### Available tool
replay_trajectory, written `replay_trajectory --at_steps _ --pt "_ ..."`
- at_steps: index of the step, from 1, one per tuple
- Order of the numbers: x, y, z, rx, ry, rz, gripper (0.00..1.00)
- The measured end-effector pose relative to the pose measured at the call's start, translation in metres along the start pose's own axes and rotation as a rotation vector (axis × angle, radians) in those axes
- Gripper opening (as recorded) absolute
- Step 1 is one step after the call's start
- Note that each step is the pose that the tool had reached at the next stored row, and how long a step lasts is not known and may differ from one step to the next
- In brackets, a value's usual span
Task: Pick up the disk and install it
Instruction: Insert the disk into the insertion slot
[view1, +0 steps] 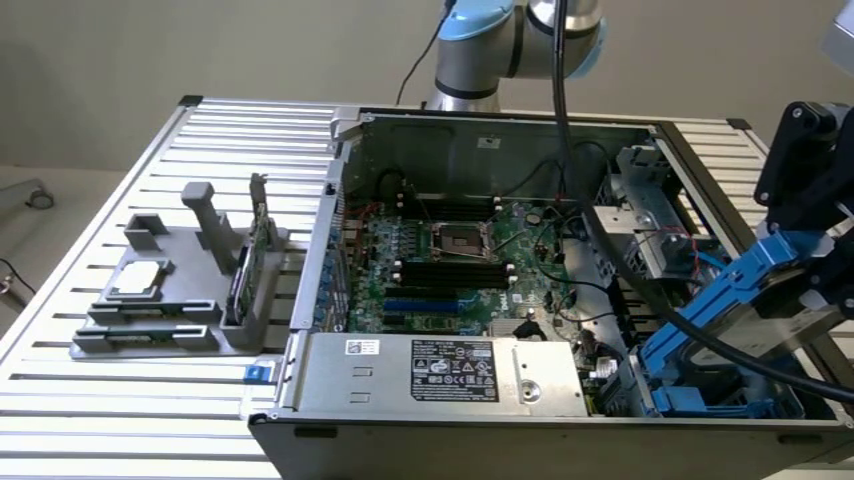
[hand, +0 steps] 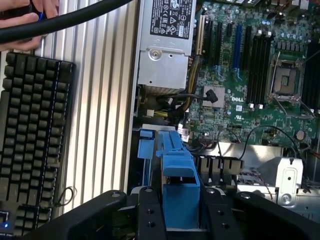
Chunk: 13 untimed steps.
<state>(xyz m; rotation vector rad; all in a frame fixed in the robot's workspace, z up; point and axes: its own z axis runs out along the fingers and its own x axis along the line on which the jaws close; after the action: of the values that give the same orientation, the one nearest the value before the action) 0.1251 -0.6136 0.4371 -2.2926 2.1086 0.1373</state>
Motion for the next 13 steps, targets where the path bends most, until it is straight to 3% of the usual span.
replay_trajectory --at_steps 13 --pt "0.0011 -0.0014 0.0081 0.0049 -0.0029 0.0 0.33"
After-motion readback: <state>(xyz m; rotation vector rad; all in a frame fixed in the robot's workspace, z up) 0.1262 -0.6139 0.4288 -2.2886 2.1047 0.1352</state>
